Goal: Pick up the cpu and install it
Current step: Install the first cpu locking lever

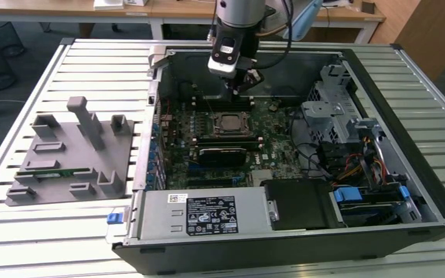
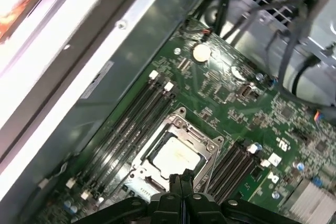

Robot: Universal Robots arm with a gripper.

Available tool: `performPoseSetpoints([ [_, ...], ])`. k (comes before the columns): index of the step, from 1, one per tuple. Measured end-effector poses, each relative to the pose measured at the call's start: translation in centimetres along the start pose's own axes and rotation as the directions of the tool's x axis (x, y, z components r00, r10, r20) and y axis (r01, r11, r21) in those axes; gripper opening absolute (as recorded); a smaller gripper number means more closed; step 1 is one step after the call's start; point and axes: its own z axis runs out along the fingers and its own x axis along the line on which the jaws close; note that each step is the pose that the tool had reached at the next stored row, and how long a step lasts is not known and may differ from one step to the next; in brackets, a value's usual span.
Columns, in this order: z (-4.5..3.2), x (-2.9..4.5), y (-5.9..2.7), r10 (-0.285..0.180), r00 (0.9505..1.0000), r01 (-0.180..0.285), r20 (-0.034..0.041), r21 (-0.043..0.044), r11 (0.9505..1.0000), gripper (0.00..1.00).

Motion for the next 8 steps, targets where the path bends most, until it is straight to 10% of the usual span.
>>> performPoseSetpoints([
  [8, 0.05, 0.0, 0.0, -0.145, 0.9894, 0.145, -0.0019, -0.003, 0.9894, 0.11],
])
